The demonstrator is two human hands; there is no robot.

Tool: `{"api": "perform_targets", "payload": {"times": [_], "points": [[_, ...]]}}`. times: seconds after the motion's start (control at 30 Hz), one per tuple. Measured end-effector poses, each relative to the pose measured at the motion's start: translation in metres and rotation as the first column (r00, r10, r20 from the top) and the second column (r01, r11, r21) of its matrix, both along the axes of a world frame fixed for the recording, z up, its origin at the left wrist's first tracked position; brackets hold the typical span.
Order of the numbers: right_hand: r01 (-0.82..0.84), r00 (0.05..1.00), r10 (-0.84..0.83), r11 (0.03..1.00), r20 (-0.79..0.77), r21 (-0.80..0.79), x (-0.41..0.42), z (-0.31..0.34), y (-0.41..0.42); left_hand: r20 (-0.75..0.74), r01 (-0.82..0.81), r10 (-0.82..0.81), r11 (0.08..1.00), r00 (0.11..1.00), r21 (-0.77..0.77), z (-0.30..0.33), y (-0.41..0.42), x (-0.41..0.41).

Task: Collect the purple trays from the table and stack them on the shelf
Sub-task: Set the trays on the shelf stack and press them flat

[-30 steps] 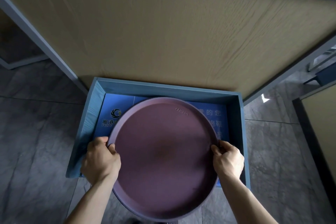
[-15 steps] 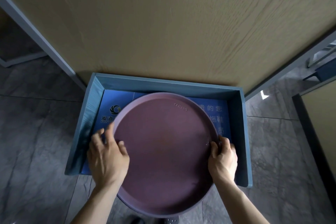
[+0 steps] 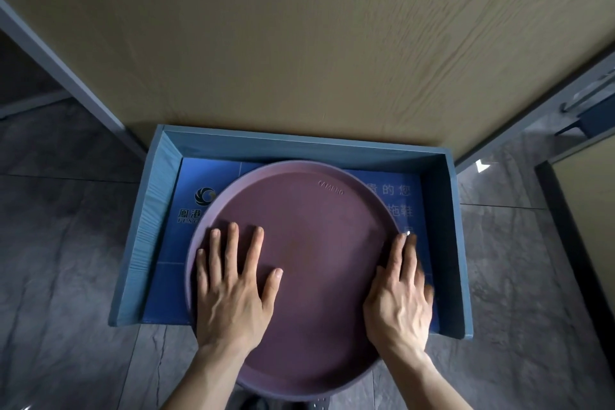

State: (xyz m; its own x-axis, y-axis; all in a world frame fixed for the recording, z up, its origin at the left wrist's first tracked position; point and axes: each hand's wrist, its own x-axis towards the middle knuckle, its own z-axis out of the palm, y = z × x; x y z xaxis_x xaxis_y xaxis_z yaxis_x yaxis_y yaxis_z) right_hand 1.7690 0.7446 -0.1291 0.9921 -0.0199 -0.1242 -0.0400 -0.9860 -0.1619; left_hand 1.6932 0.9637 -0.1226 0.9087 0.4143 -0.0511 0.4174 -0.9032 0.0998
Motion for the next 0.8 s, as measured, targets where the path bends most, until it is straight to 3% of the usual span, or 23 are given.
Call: {"api": "perform_targets", "payload": {"times": [0.17,0.27,0.33,0.47,0.8], "points": [[-0.045,0.999,0.046,0.999,0.028,-0.027,0.002,0.012,-0.001,-0.001,0.013,-0.013,1.0,1.0,-0.002,0.006,0.0,0.002],[-0.296,0.949,0.291,0.955,0.119,0.026,0.005,0.02,0.014,0.022,0.068,-0.068,0.998,0.997,-0.014,0.005,-0.002,0.007],[-0.406,0.912,0.402,0.913,0.082,0.038,0.005,0.016,0.023,0.002,0.08,-0.08,0.996,0.997,-0.03,0.002,-0.006,0.008],[-0.39,0.921,0.39,0.921,-0.014,0.014,0.003,0.003,0.022,-0.017,0.085,-0.085,0.996,0.996,-0.009,-0.005,-0.007,0.007],[-0.396,0.917,0.397,0.918,-0.044,0.031,0.006,0.0,0.023,-0.015,0.061,-0.061,0.998,0.998,-0.006,-0.007,-0.01,0.007]]}}
